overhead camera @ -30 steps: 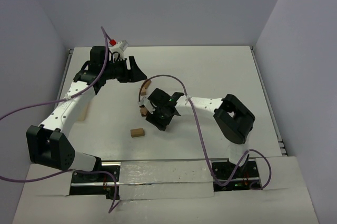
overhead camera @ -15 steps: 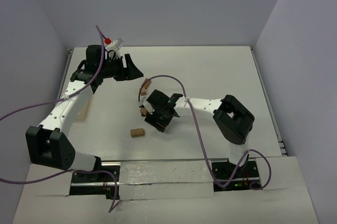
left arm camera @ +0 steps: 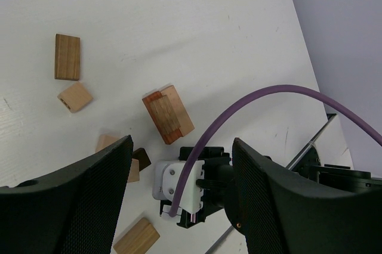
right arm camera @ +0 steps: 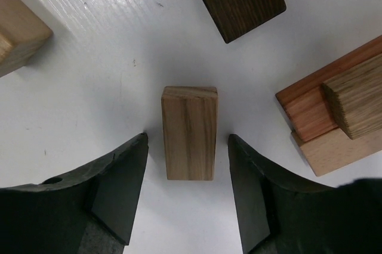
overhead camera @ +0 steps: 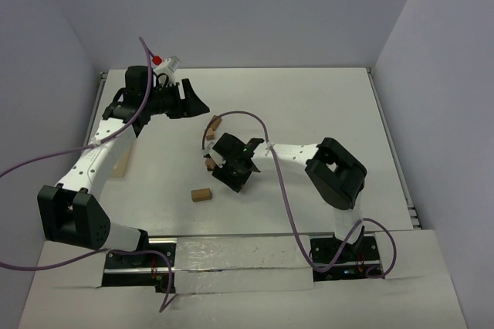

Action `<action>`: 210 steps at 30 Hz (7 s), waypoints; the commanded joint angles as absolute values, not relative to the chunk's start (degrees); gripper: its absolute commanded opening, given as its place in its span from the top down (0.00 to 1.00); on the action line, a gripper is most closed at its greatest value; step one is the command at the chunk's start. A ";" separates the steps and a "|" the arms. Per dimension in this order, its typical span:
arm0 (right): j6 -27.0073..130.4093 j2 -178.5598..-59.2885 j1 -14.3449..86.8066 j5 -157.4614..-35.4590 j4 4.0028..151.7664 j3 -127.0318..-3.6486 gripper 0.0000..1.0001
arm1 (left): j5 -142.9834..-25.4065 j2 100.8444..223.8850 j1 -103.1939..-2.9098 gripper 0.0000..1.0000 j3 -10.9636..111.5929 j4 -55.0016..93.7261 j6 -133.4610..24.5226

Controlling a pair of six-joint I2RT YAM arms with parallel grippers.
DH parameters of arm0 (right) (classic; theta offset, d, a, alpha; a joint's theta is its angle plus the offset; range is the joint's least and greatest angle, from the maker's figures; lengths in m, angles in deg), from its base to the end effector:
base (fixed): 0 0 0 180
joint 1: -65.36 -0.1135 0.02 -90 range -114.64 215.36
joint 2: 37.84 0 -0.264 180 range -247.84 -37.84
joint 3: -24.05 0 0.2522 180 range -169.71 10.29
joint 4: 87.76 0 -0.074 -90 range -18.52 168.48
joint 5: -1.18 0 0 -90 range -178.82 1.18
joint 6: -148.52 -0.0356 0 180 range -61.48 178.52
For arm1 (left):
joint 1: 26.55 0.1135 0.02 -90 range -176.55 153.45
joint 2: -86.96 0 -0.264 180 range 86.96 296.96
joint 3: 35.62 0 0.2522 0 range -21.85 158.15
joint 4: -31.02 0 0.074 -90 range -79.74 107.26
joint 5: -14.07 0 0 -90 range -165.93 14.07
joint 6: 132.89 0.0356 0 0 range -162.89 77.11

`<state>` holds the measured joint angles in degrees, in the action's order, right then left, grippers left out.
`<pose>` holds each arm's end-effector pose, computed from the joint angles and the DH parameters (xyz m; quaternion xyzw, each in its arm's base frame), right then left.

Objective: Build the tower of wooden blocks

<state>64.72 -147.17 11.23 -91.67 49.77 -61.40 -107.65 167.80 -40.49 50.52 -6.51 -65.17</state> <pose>0.2224 0.3105 0.1602 -0.4961 0.8434 0.1055 0.1773 0.3035 -0.0946 0.3418 0.0704 0.8496 -0.3719 0.3673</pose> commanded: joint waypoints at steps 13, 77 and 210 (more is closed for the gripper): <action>60.14 -134.08 15.04 -93.69 49.01 -58.71 1.00 | -105.51 167.03 -39.91 0.27 53.22 -5.79 -65.11; 36.75 -151.40 32.66 -99.19 42.80 -73.55 0.65 | -104.59 168.79 -39.21 0.28 54.67 -6.18 -65.30; 31.41 -161.25 25.10 -85.30 32.86 -87.27 0.08 | -103.50 168.87 -39.21 0.31 54.03 -5.77 -66.24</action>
